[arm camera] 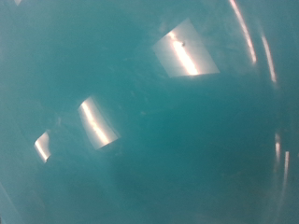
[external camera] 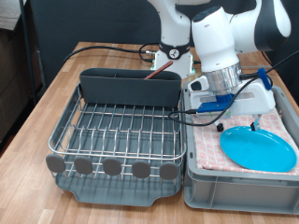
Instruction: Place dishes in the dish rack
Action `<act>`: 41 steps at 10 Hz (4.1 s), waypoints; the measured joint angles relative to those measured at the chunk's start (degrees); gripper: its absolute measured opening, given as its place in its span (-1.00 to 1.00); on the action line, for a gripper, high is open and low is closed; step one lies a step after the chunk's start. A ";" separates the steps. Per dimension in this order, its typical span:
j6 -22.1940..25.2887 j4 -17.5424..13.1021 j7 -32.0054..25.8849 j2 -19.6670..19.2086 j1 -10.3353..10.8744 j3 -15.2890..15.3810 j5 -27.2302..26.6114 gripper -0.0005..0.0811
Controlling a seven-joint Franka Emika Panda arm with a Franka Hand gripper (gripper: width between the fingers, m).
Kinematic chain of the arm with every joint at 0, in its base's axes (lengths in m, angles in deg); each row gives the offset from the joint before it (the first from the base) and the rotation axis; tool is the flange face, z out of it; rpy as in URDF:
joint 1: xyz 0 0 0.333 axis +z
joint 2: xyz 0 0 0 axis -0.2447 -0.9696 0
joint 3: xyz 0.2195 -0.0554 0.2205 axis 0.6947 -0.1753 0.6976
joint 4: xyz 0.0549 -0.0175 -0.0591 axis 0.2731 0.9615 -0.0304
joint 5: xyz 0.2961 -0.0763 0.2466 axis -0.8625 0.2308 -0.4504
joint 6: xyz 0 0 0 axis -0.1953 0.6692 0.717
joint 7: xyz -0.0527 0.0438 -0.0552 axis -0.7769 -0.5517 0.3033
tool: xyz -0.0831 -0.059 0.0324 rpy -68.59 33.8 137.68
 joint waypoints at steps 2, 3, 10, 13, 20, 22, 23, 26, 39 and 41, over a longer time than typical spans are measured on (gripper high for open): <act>-0.12 -0.47 -0.56 -0.38 0.00 0.09 -0.53 0.98; -0.12 -0.56 -0.57 -0.46 0.00 0.09 -0.53 0.69; -0.37 -0.69 -0.56 -0.56 0.00 0.10 -0.77 -0.88; -0.38 -0.69 -0.56 -0.56 0.00 0.10 -1.06 -0.88; -1.19 0.37 9.22 0.52 2.76 -3.40 8.25 -0.91; -0.23 1.30 15.51 1.96 4.68 -6.39 14.99 -0.91; 0.67 1.73 18.39 2.95 5.45 -7.85 18.28 -0.91; 3.61 3.26 26.62 6.50 6.88 -11.64 28.35 -0.92; 38.30 1.10 48.15 24.41 5.40 -17.70 65.53 -0.92; 40.67 -0.20 48.26 25.02 5.40 -17.77 66.24 -0.92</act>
